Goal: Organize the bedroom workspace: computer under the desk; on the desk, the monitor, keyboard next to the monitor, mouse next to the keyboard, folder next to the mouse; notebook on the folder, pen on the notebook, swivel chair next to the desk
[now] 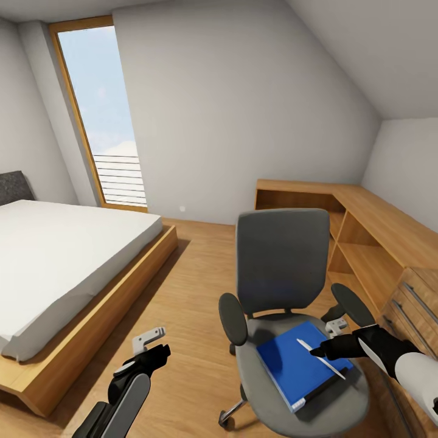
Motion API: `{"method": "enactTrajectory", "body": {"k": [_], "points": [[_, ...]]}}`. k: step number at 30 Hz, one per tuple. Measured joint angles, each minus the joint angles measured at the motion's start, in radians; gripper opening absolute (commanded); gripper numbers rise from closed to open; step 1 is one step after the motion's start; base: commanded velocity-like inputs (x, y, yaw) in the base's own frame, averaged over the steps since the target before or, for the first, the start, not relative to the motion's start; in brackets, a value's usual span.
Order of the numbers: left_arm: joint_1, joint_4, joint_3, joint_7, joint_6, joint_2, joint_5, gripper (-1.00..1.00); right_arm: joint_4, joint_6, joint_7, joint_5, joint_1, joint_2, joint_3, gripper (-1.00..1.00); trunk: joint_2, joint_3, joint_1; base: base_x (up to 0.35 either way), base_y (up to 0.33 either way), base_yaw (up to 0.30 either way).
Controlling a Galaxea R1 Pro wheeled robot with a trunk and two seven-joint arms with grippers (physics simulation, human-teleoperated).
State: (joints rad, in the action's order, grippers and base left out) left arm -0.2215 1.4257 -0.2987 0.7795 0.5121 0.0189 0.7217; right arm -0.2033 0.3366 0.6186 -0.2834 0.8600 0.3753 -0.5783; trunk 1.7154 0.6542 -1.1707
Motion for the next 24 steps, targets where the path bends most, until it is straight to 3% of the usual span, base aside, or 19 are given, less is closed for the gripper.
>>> {"method": "enactTrajectory", "body": {"k": [10,15,24], "points": [[0.000,-0.001,0.002,0.000,0.000,0.000,0.000,1.00,0.004,0.000,-0.008,0.003,0.000,-0.012,-0.001,1.00,0.000,0.000,0.000,0.000,0.000,0.000],[0.000,-0.002,0.002,0.000,0.000,0.000,0.001,1.00,0.005,0.000,-0.018,0.035,0.000,-0.020,-0.001,1.00,0.000,0.000,0.000,0.000,0.000,0.000],[0.000,-0.002,0.002,0.000,0.000,0.000,0.002,1.00,0.006,0.000,-0.045,0.044,-0.001,-0.034,0.000,1.00,0.000,0.000,0.000,0.000,0.000,0.000]]}}
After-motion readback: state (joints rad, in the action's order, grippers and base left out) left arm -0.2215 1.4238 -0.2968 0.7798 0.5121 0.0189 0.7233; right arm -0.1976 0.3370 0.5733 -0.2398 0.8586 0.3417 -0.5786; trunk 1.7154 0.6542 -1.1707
